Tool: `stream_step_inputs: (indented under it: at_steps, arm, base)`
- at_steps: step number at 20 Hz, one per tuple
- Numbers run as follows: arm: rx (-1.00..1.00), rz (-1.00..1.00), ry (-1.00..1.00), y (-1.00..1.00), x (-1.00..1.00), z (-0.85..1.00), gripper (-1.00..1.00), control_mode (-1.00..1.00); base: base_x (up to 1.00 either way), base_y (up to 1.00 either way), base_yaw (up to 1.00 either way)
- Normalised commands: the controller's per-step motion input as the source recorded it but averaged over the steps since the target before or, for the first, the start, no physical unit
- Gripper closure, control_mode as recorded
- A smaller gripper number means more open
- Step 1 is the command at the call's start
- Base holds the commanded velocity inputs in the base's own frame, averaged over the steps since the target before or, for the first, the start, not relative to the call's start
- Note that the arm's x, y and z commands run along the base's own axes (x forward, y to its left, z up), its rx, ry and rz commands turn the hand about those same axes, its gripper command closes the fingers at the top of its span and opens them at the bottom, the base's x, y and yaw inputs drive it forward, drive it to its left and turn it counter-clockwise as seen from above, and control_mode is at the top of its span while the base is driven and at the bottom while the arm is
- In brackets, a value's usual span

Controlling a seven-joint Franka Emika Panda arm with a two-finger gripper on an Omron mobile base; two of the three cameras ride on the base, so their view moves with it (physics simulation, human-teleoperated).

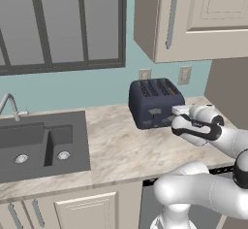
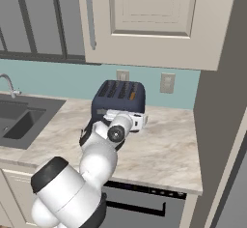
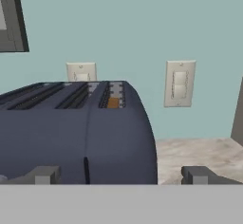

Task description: Start the toaster. Once the lever pops up, take the bread to the plate on the dining counter.

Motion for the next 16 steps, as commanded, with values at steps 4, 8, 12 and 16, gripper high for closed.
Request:
stream_step_inputs:
  at_steps: [4, 8, 12, 16]
  arm:
    - [0.00, 0.00, -0.04, 0.01, 0.00, 0.06, -1.00, -1.00]
    - [0.00, 0.00, 0.00, 0.00, 0.01, 0.03, -1.00, -1.00]
    - [0.00, 0.00, 0.01, 0.00, 0.02, 0.03, -1.00, -1.00]
    - [0.00, 0.00, 0.00, 0.00, 0.16, 0.06, -1.00, -1.00]
  base:
    - [0.00, 0.00, 0.00]
    - [0.00, 0.00, 0.00]
    - [0.00, 0.00, 0.00]
    - [0.00, 0.00, 0.00]
